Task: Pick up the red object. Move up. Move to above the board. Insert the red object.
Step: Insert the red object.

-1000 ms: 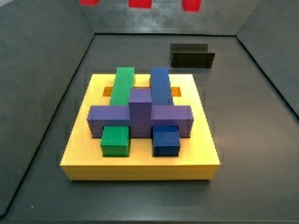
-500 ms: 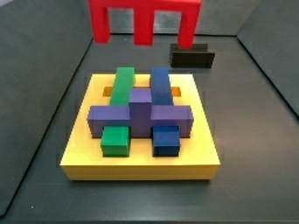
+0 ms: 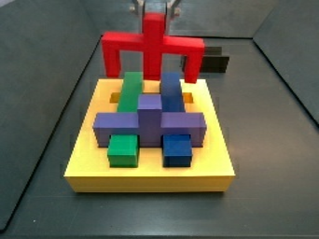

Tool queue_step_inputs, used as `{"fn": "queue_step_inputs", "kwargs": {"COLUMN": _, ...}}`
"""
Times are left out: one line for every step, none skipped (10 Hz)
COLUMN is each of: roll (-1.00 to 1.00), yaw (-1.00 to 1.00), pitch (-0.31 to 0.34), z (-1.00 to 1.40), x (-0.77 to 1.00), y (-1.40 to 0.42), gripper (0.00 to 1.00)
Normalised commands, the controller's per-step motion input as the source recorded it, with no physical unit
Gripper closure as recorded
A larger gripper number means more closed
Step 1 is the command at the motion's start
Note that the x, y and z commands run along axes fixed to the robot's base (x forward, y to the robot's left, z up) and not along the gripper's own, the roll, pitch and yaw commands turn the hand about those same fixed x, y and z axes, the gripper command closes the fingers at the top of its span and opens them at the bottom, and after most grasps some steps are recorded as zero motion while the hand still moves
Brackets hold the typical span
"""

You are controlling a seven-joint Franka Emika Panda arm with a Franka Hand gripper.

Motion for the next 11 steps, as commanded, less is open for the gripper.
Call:
{"fn": "queue_step_inputs", "kwargs": {"roll": -0.08, "yaw": -0.01, "pitch": 0.000, "z": -0.31, "x": 0.21, "y": 0.00, "gripper": 1.00}}
{"fn": "queue_step_inputs", "kwargs": {"roll": -0.05, "yaw": -0.02, "pitch": 0.000, "z": -0.37, "x": 0.01, "y": 0.04, "gripper": 1.00}}
{"fn": "queue_step_inputs", "kwargs": {"roll": 0.00, "yaw": 0.00, "pitch": -0.017, "z": -0.35, "x": -0.03, "y": 0.07, "gripper": 1.00}}
{"fn": "queue_step_inputs", "kwargs": {"roll": 0.00, "yaw": 0.00, "pitch": -0.016, "z": -0.31, "x": -0.04, "y": 0.06, "gripper": 1.00}}
{"fn": "queue_step_inputs", "kwargs": {"roll": -0.01, "yaw": 0.00, "pitch": -0.003, "z": -0.28, "x": 0.00, "y": 0.01, "gripper": 1.00}}
{"fn": "queue_step_inputs", "kwargs": {"roll": -0.02, "yaw": 0.00, "pitch": 0.000, "z": -0.25, "x": 0.00, "y": 0.04, "gripper": 1.00}}
{"fn": "queue_step_inputs", "kwargs": {"roll": 0.00, "yaw": 0.00, "pitch": 0.006, "z": 0.00, "x": 0.00, "y": 0.00, "gripper": 1.00}}
{"fn": "queue_step_inputs", "kwargs": {"roll": -0.02, "yaw": 0.00, "pitch": 0.000, "z": 0.03, "x": 0.00, "y": 0.00, "gripper": 1.00}}
{"fn": "queue_step_inputs", "kwargs": {"roll": -0.04, "yaw": 0.00, "pitch": 0.000, "z": 0.03, "x": -0.10, "y": 0.00, "gripper": 1.00}}
{"fn": "queue_step_inputs", "kwargs": {"roll": -0.17, "yaw": 0.00, "pitch": -0.019, "z": 0.04, "x": -0.16, "y": 0.01, "gripper": 1.00}}
{"fn": "queue_step_inputs", "kwargs": {"roll": -0.15, "yaw": 0.00, "pitch": -0.036, "z": 0.11, "x": -0.15, "y": 0.00, "gripper": 1.00}}
